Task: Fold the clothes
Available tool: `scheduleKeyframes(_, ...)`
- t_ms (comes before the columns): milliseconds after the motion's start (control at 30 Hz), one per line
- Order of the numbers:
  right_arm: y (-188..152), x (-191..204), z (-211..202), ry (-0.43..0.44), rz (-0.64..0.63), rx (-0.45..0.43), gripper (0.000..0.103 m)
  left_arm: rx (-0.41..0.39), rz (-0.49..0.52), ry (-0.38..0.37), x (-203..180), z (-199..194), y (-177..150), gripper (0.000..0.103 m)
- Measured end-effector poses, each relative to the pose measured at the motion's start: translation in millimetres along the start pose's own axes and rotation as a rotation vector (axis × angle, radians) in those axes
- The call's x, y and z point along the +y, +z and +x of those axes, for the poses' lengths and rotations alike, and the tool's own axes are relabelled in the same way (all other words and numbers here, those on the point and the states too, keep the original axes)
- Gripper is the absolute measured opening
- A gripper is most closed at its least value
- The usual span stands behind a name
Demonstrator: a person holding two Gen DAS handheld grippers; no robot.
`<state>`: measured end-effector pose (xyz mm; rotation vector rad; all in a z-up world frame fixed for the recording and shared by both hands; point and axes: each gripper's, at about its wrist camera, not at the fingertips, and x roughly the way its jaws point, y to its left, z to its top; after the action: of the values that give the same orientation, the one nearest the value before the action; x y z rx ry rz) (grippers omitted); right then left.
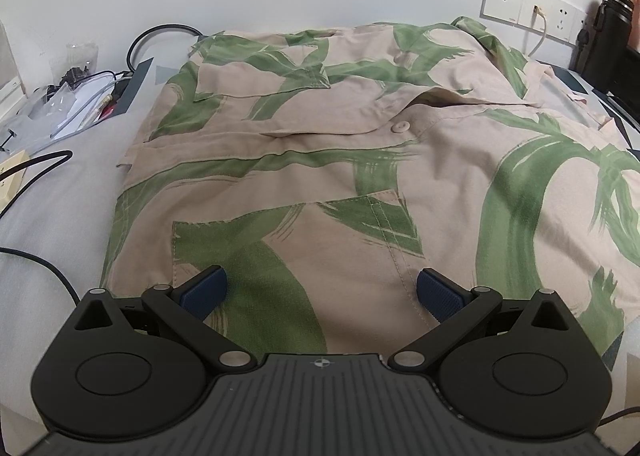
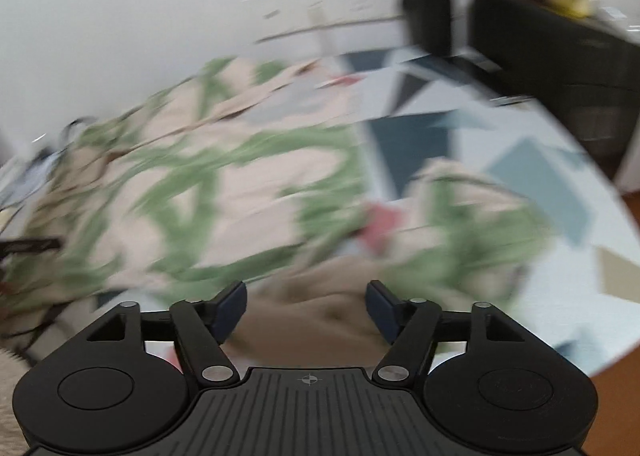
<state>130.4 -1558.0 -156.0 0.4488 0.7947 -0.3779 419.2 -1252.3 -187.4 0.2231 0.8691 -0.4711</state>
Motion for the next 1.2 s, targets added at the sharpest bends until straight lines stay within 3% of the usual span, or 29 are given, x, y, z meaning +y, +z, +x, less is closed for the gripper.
scheduleKeyframes(233, 12.5, 53.3, 40.7, 0.021, -0.143, 0.07, 0.07, 0.023, 0.062, -0.049, 0.2, -2.5, -0.9, 0.103)
scheduleKeyframes(367, 28.0, 70.0, 61.3, -0.019, -0.233, 0.068, 0.037, 0.039, 0.094, -0.073, -2.5, -6.7, -3.7, 0.103)
scheduleKeyframes(400, 32.6, 70.4, 65.9, -0.031, -0.24, 0.067, 0.033, 0.047, 0.1, -0.078, -3.7, -7.8, -3.9, 0.103)
scheduleKeyframes(500, 44.7, 55.8, 75.2, -0.039, -0.207, 0.059, 0.027, 0.082, 0.135, -0.105, -12.6, -11.4, -5.3, 0.103)
scheduleKeyframes(667, 64.6, 22.7, 89.5, -0.105, -0.146, 0.031, 0.025, 0.135, 0.227, -0.185, -45.2, -19.6, -11.6, 0.102)
scheduleKeyframes(767, 76.7, -2.4, 95.2, -0.173, -0.108, 0.011, 0.026, 0.155, 0.332, -0.239, -75.4, -24.0, -17.5, 0.102)
scheduleKeyframes(867, 89.9, -33.9, 100.9, -0.244, -0.022, -0.014, 0.026, 0.153, 0.391, -0.358, -103.4, -27.6, -19.3, 0.102)
scheduleKeyframes(1000, 103.0, -58.4, 98.1, -0.356, 0.096, -0.051, 0.034, 0.171, 0.367, -0.476, -111.4, -27.5, -4.6, 0.098)
scheduleKeyframes(1067, 101.1, -56.0, 88.5, -0.351, 0.118, -0.078, 0.04, 0.142, 0.309, -0.468, -93.5, -28.6, 4.8, 0.098)
scheduleKeyframes(1100, 97.5, -49.6, 82.8, -0.338, 0.099, -0.095, 0.048, 0.125, 0.27, -0.45, -79.3, -28.8, 9.7, 0.098)
scheduleKeyframes(1200, 81.7, -24.2, 69.6, -0.295, 0.028, -0.119, 0.059, 0.067, 0.136, -0.367, -28.7, -24.7, 24.5, 0.098)
